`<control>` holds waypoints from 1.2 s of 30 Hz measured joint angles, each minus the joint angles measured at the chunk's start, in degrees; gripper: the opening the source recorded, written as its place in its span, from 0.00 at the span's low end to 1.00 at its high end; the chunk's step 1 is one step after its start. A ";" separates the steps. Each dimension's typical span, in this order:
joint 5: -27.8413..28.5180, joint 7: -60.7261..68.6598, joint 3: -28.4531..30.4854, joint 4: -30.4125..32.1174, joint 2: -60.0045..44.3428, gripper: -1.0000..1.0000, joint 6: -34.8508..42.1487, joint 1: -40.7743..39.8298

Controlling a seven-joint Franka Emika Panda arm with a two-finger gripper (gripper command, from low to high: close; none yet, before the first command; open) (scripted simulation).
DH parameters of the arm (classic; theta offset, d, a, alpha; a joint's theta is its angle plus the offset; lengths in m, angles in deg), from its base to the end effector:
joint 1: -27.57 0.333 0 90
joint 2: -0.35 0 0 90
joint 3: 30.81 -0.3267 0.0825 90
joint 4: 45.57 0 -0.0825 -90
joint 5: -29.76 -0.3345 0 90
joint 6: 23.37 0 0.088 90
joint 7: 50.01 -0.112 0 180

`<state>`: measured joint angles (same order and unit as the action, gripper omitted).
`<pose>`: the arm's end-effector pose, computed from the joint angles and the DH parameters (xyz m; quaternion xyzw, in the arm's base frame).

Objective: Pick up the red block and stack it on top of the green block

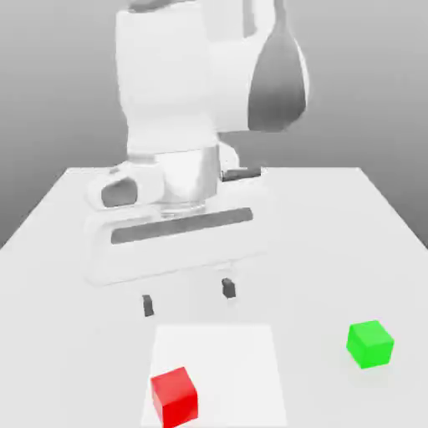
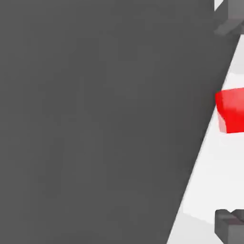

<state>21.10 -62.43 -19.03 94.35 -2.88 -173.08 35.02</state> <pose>0.4659 -0.0380 0.3356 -0.9760 0.2068 -0.0553 0.0401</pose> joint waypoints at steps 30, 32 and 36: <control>5.00 -6.61 -10.49 5.71 -3.47 0.00 -1.96 10.49; 6.00 -9.55 -13.08 6.77 -1.84 0.00 -1.54 14.64; 8.44 -15.45 -16.74 8.74 0.73 0.00 -1.32 22.64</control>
<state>29.54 -77.87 -35.77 103.09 -2.14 -174.40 57.66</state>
